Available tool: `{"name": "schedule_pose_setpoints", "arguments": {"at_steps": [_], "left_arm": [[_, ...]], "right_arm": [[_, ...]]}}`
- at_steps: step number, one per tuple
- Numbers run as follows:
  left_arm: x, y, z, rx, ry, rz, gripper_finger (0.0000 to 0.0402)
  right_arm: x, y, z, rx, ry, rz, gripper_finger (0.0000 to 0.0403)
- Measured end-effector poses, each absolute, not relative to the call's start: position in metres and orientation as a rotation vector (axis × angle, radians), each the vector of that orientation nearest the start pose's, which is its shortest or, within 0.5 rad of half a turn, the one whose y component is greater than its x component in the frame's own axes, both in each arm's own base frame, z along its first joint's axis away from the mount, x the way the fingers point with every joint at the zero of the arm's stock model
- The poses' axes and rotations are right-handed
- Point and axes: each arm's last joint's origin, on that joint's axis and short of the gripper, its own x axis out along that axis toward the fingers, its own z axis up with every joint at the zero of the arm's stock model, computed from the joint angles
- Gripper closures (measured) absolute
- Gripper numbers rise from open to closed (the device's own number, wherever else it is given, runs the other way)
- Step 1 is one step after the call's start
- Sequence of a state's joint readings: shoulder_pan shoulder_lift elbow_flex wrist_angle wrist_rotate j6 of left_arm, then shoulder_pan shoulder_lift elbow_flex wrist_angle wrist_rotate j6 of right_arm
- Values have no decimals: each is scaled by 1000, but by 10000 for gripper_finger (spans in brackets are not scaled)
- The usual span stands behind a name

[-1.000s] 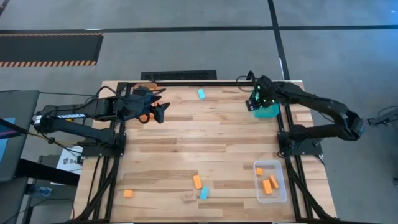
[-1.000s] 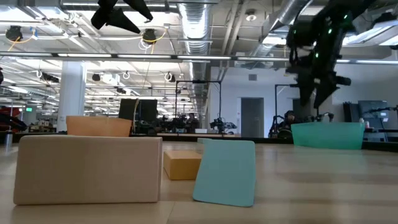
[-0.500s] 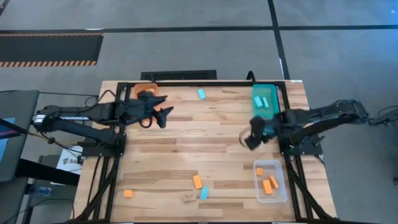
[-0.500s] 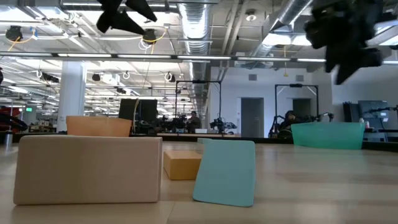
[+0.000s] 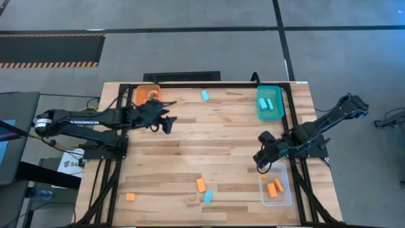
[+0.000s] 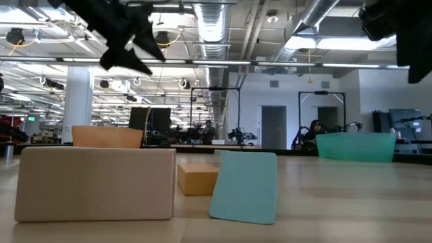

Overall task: Sort & place blocks by color
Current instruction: Put the blue block into the blue bin

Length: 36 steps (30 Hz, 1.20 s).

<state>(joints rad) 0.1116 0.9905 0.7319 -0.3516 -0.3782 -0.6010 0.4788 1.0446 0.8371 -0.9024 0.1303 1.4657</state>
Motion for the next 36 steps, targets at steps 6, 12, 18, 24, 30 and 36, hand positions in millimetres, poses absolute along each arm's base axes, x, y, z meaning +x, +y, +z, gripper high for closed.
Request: {"name": "schedule_pose_setpoints", "arguments": {"at_steps": [6,12,18,24,30,36], "left_arm": [[225,10,245,-461,653,272,136],[246,-29,221,-330,771,-39,136],[264,-67,213,-160,739,-269,136],[285,-91,198,229,742,-487,136],[329,-101,191,321,803,-623,136],[365,-112,194,350,896,-662,136]], "right_arm": [[185,80,257,859,946,-322,195],[206,78,262,729,828,-167,196],[213,78,261,678,812,-109,196],[213,79,259,689,858,-81,196],[208,87,257,683,920,-21,196],[196,103,254,630,995,32,196]]}}
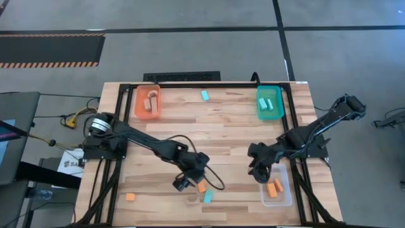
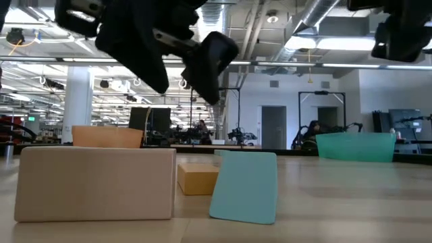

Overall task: Sort & place blocks by color
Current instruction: Put the blue block into the blue bin

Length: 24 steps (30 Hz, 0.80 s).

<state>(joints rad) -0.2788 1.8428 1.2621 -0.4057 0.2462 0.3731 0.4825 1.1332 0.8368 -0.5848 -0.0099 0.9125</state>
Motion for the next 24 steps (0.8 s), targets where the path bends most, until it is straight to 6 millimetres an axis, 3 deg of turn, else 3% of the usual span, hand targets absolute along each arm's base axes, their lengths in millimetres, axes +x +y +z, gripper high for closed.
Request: {"name": "schedule_pose_setpoints", "arguments": {"at_steps": [6,10,24], "left_arm": [[374,-131,216,376,900,-707,136],[368,-150,223,281,939,-689,136],[328,-236,206,3,1010,-236,136]], "right_arm": [[186,117,252,574,1037,81,196],[184,118,251,526,1046,96,196],[174,111,250,339,1097,153,196]]}}
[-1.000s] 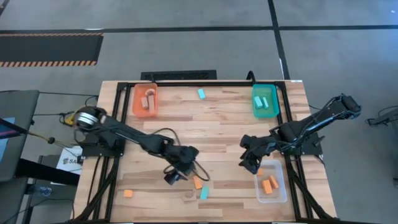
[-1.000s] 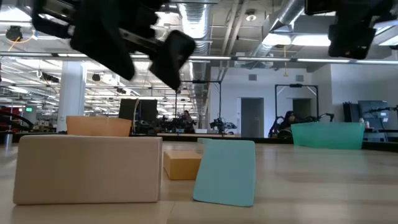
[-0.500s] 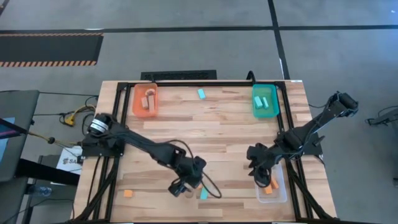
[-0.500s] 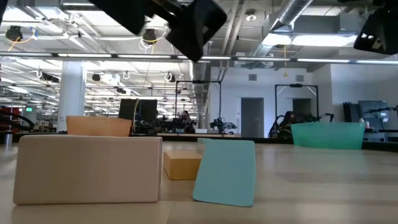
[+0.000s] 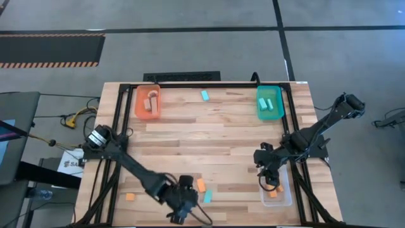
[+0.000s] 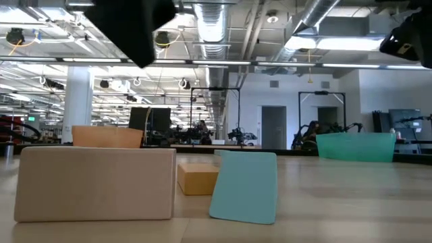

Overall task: Sort & place blocks by color
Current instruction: Put the blue block into the blue bin

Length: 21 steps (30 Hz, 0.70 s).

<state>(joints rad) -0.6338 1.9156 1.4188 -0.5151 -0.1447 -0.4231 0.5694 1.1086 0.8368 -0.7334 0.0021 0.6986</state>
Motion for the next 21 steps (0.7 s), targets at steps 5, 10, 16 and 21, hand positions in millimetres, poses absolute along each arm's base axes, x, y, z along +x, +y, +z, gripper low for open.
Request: {"name": "schedule_pose_setpoints", "arguments": {"at_steps": [5,10,16,21], "left_arm": [[320,-252,198,11,991,-194,136],[337,-237,198,-47,981,-194,136],[360,-204,200,-347,998,-60,136],[374,-200,217,-673,985,72,137]], "right_arm": [[173,108,252,304,1086,171,196],[176,104,252,289,1075,169,196],[169,107,251,276,1118,184,196],[147,110,254,250,1181,194,196]]}}
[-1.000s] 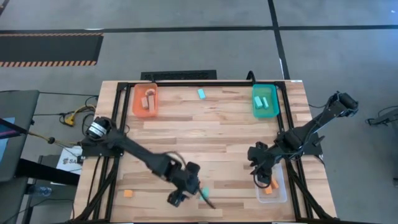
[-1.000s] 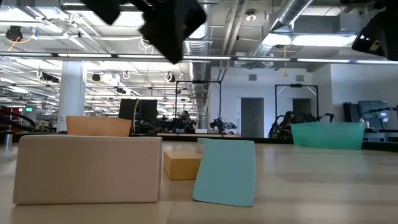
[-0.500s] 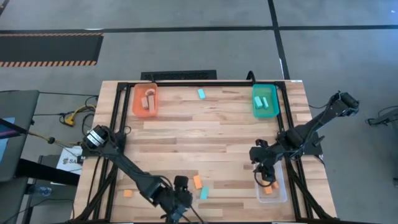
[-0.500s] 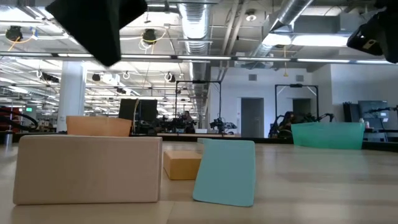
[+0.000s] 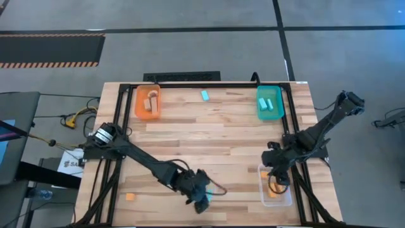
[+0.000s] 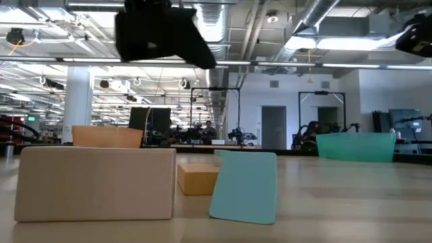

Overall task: Sort & place blocks by color
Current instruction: Put the blue block into the blue bin

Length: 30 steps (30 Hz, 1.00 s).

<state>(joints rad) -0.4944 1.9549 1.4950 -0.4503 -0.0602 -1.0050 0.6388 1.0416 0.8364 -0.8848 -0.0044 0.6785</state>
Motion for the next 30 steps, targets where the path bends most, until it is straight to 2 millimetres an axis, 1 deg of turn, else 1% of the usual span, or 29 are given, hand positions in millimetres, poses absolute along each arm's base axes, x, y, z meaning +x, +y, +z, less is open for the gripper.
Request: {"name": "schedule_pose_setpoints", "arguments": {"at_steps": [3,6,9,11,14,16,18,22,25,27,30], "left_arm": [[387,-195,226,-837,984,177,150],[403,-197,235,-964,1005,239,172],[414,-203,233,-1045,1102,298,195],[422,-208,235,-1085,1124,316,204],[430,-212,232,-1119,1164,354,206],[432,-213,223,-1111,1199,398,202],[437,-215,215,-1136,1195,412,198],[437,-214,210,-1131,1206,448,190],[431,-209,205,-1076,1220,547,186],[429,-206,204,-1059,1225,579,186],[429,-205,203,-1049,1217,583,186]], "right_arm": [[135,108,258,227,1179,179,196],[126,105,262,195,1157,171,196],[119,103,265,174,1150,172,196],[116,101,266,167,1148,174,196],[112,100,268,155,1142,189,196],[109,99,268,138,1146,194,196],[108,99,268,119,1145,210,196],[104,99,268,93,1158,218,196],[101,100,268,81,1163,232,196],[99,100,268,70,1169,238,196],[97,100,268,61,1173,247,196]]}}
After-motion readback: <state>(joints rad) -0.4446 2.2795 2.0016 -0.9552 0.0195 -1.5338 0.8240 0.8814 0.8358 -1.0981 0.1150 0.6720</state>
